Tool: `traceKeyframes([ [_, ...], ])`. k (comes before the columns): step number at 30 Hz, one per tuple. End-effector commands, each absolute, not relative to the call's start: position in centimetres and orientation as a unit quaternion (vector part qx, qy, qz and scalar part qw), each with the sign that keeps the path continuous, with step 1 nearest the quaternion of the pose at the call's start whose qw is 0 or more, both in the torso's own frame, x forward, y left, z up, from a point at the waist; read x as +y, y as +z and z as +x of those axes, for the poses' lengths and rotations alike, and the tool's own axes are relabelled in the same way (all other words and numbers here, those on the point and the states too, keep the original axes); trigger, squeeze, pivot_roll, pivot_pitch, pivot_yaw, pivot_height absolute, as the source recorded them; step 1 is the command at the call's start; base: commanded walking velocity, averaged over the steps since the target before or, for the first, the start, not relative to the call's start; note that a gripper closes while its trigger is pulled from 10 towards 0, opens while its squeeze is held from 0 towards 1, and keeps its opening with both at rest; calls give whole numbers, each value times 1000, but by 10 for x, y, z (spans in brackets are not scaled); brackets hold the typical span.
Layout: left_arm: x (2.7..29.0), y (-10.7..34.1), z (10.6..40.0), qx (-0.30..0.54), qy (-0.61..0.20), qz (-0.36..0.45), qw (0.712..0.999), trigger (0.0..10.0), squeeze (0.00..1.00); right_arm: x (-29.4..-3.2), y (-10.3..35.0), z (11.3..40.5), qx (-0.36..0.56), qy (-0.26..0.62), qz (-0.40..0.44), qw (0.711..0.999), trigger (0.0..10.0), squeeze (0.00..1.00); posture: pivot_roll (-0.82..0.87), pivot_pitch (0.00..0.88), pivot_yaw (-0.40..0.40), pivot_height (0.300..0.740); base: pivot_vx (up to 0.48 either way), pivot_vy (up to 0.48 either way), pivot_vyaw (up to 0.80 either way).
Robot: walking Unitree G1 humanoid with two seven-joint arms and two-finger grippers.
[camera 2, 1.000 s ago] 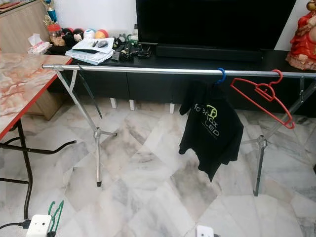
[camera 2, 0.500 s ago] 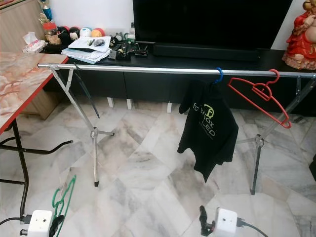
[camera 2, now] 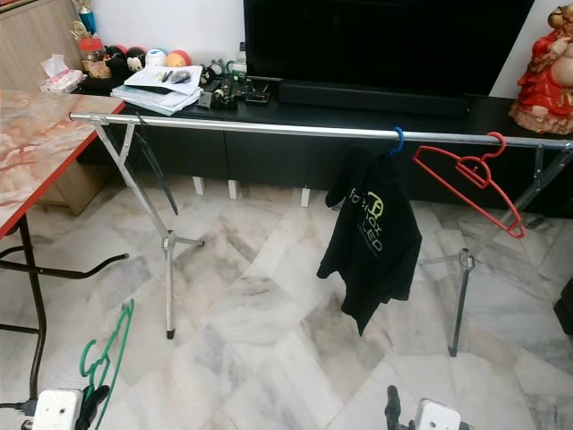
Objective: Hang hanger
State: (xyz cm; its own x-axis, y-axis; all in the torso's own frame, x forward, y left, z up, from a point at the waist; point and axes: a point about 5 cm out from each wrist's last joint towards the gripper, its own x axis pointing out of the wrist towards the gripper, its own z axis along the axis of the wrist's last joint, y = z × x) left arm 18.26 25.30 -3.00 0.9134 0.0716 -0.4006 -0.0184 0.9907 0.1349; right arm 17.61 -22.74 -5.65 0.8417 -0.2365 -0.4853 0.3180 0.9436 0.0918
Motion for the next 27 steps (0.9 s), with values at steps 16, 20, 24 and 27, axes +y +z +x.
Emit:
traceKeyframes([
  [16, 240, -79, 154, 414, 7, 46, 909, 10000, 0, -209, -90, 151, 417, -114, 100, 896, 10000, 0, 10, 101, 10, 740, 0, 0, 0],
  [20, 239, -81, 151, 421, 13, 41, 906, 10000, 0, -204, -92, 149, 423, -106, 101, 894, 10000, 0, 12, 110, 7, 740, 204, 0, 0],
  [24, 236, -83, 149, 425, 13, 35, 904, 10000, 0, -198, -94, 146, 431, -96, 102, 891, 10000, 0, 12, 114, 7, 740, 316, 0, 0],
  [27, 235, -83, 149, 426, 10, 34, 904, 10000, 0, -196, -95, 146, 432, -90, 102, 892, 10000, 0, 14, 115, 7, 740, 329, 0, 0],
])
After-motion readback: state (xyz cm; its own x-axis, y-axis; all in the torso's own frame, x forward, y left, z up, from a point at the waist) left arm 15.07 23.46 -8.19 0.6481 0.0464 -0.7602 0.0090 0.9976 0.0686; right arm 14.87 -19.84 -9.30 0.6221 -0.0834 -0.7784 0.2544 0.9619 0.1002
